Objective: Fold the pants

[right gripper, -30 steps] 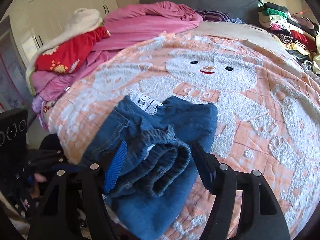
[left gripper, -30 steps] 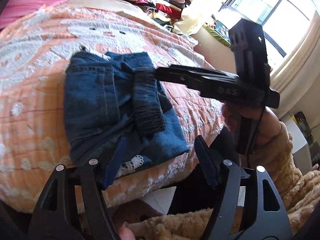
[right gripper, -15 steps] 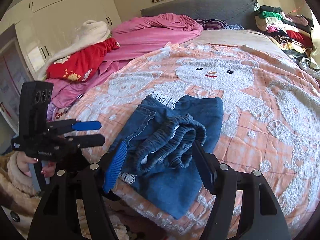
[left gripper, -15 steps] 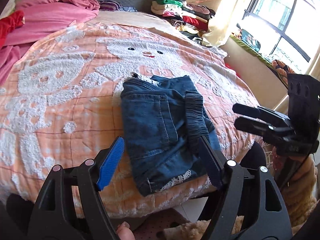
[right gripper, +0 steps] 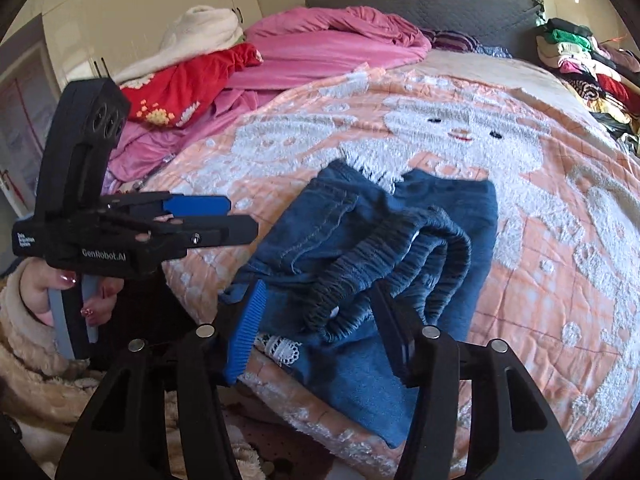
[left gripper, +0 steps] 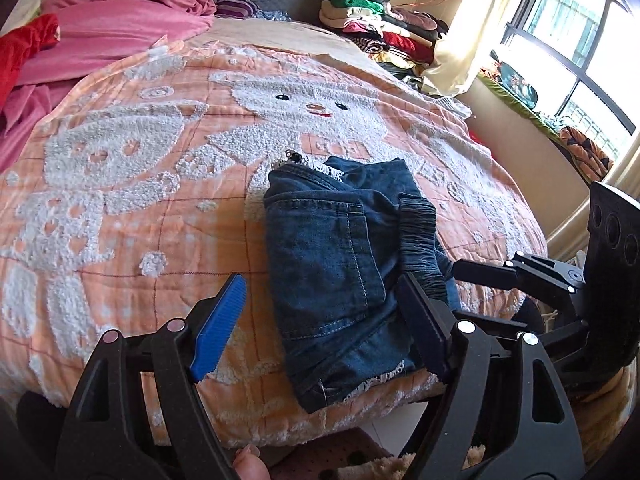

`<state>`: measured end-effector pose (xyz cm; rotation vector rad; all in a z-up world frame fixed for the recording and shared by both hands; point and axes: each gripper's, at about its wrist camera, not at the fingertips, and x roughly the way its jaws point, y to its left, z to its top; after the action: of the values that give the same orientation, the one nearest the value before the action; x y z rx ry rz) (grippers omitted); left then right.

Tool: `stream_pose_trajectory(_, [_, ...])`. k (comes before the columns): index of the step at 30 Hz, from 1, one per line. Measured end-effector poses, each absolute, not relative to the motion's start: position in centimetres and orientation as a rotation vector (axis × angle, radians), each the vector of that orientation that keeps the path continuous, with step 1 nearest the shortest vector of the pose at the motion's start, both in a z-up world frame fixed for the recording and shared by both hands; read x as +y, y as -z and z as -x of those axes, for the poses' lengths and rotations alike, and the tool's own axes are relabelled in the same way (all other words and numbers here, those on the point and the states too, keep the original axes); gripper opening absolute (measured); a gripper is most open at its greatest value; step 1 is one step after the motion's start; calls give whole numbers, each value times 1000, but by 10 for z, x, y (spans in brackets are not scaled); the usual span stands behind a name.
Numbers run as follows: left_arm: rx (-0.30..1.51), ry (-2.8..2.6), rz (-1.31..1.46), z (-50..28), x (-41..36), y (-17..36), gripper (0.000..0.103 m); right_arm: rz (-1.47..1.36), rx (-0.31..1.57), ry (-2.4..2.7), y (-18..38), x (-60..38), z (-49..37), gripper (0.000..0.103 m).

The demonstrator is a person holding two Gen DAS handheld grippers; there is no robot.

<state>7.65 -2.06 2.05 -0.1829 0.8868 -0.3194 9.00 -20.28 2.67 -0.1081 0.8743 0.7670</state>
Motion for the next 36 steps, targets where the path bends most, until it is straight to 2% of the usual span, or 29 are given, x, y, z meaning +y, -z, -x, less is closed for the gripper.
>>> stream_pose_trajectory(2, [900, 307, 175, -82, -23, -14, 70, 135, 907, -744, -15, -201, -91, 46])
stream_pose_trajectory(11, [959, 308, 169, -96, -30, 12, 70, 128, 1004, -687, 22, -213, -84, 45])
stream_pose_trajectory(18, [955, 293, 166, -96, -29, 14, 71, 44, 957, -682, 8, -232, -76, 47])
stream_pose_trajectory(20, [948, 289, 161, -96, -28, 12, 73, 14, 929, -652, 1, -244, -77, 56])
stream_pose_trajectory(22, [945, 279, 151, -97, -27, 13, 74, -11, 911, -616, -3, -256, -81, 60])
stream_pose_trajectory(28, [950, 259, 154, -104, -25, 20, 78, -79, 940, -548, 2, -277, -107, 61])
stream_pose_trajectory(31, [953, 261, 166, -108, -25, 23, 82, -115, 955, -548, 6, -282, -116, 70])
stream_pose_trajectory(36, [963, 275, 187, -117, -24, 30, 84, -158, 984, -578, 14, -278, -131, 71])
